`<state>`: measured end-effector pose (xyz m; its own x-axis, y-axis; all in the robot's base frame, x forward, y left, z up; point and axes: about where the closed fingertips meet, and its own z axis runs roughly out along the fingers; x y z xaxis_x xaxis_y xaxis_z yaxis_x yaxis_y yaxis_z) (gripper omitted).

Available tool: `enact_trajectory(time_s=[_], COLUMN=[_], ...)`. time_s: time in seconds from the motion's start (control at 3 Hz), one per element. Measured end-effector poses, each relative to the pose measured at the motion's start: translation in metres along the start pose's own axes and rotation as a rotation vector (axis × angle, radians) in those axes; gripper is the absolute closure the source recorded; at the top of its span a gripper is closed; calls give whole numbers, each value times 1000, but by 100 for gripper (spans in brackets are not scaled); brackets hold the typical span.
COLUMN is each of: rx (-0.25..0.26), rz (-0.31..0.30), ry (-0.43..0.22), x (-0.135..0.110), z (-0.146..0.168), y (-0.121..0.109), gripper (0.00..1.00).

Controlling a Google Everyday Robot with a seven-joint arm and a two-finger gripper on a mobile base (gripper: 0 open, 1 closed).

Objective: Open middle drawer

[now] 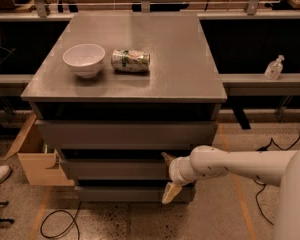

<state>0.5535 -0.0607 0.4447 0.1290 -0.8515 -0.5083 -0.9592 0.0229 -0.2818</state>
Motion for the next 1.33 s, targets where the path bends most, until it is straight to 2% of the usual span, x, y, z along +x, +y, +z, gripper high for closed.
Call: enact_trajectory(time_s=[0.67,1.0,1.33], rx=[33,12,-11], rz=[-25,-9,9], ry=[41,54,60], x=[12,22,28], z=[29,44,44], y=[-27,-29,-26], gripper=[0,15,38])
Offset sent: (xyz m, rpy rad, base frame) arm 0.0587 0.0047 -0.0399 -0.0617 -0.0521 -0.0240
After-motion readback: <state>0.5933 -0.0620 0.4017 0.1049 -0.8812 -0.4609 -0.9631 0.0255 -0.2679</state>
